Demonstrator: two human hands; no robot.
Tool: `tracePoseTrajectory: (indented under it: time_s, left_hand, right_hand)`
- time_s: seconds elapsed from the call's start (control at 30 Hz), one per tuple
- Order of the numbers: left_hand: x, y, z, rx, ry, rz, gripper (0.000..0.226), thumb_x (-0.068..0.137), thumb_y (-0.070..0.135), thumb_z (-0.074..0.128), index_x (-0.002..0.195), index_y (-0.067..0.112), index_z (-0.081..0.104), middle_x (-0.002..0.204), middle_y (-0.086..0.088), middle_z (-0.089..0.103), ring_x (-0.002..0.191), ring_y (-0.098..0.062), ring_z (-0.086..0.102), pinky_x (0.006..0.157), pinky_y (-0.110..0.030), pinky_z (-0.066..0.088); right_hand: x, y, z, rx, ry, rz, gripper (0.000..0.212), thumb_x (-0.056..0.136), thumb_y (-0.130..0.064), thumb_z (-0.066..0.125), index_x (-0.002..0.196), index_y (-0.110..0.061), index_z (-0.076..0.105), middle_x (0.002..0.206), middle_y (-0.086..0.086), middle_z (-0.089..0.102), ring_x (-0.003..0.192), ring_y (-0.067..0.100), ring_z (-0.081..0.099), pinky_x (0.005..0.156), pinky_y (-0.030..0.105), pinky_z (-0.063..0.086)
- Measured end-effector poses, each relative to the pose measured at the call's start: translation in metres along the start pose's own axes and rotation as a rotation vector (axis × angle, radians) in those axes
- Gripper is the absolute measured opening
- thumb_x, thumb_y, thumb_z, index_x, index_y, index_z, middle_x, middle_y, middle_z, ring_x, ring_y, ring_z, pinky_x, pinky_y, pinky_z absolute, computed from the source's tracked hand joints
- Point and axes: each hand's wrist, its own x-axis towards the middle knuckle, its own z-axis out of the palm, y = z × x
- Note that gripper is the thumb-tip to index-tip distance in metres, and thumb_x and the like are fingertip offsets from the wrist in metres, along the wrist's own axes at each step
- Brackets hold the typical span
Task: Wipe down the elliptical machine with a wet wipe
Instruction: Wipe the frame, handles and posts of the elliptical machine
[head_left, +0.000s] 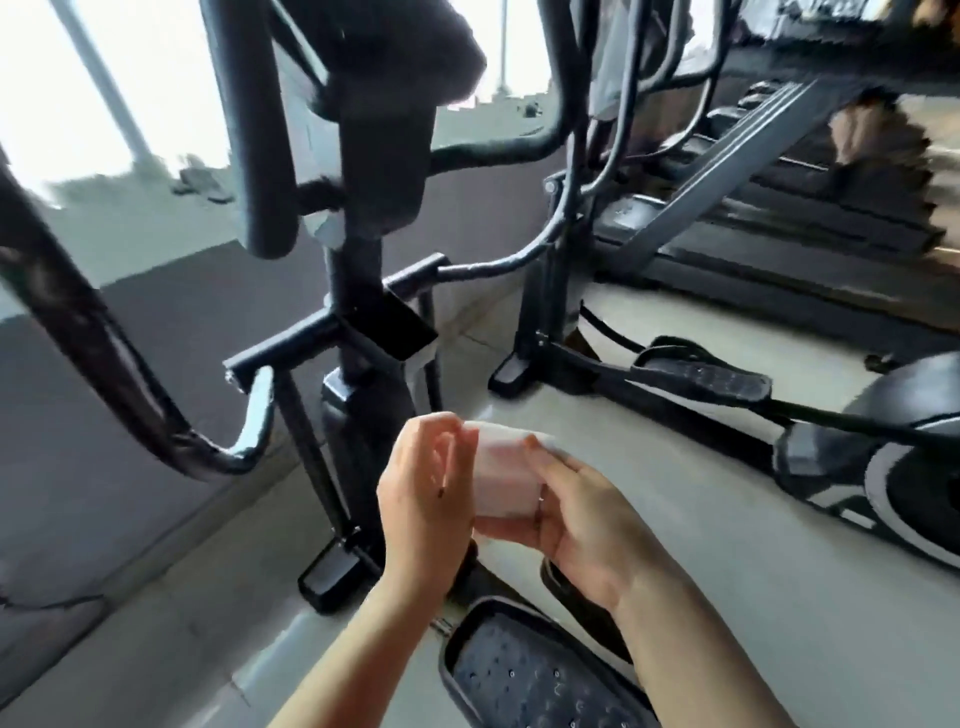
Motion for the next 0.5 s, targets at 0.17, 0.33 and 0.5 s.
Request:
tracePoseTrajectory:
  time_s: [0.17, 0.33, 0.5]
  left_hand:
    - [0.043, 0.003, -0.031, 0.022, 0.096, 0.092, 0.013, 0.092, 0.047, 0.043, 0.100, 0.045, 0.053, 0.105, 0.009, 0.060, 0.090, -0.005, 0.059, 0.070, -0.009, 0.043]
    - [0.106, 0.018, -0.053, -0.049, 0.246, 0.238, 0.026, 0.095, 0.043, 0.040, 0.118, 0.050, 0.050, 0.124, 0.023, 0.047, 0.119, -0.019, 0.052, 0.098, -0.031, 0.044]
    - [0.161, 0.028, -0.059, -0.050, 0.414, 0.302, 0.039, 0.093, 0.053, 0.034, 0.130, 0.067, 0.031, 0.145, 0.025, 0.032, 0.141, -0.008, 0.030, 0.110, -0.033, 0.030]
  right_hand:
    - [0.037, -0.031, 0.034, -0.067, -0.104, -0.067, 0.025, 0.093, -0.024, 0.056, 0.102, -0.004, 0.066, 0.102, 0.016, 0.068, 0.081, 0.028, 0.071, 0.069, 0.039, 0.061]
    - [0.072, -0.087, 0.089, -0.159, -0.256, -0.268, 0.034, 0.071, -0.029, 0.069, 0.097, -0.008, 0.072, 0.104, 0.014, 0.071, 0.097, 0.027, 0.070, 0.078, 0.037, 0.059]
    - [0.102, -0.175, 0.165, -0.293, -0.151, -0.976, 0.016, 0.089, -0.027, 0.067, 0.076, -0.033, 0.074, 0.082, -0.013, 0.072, 0.089, 0.004, 0.069, 0.091, 0.034, 0.053]
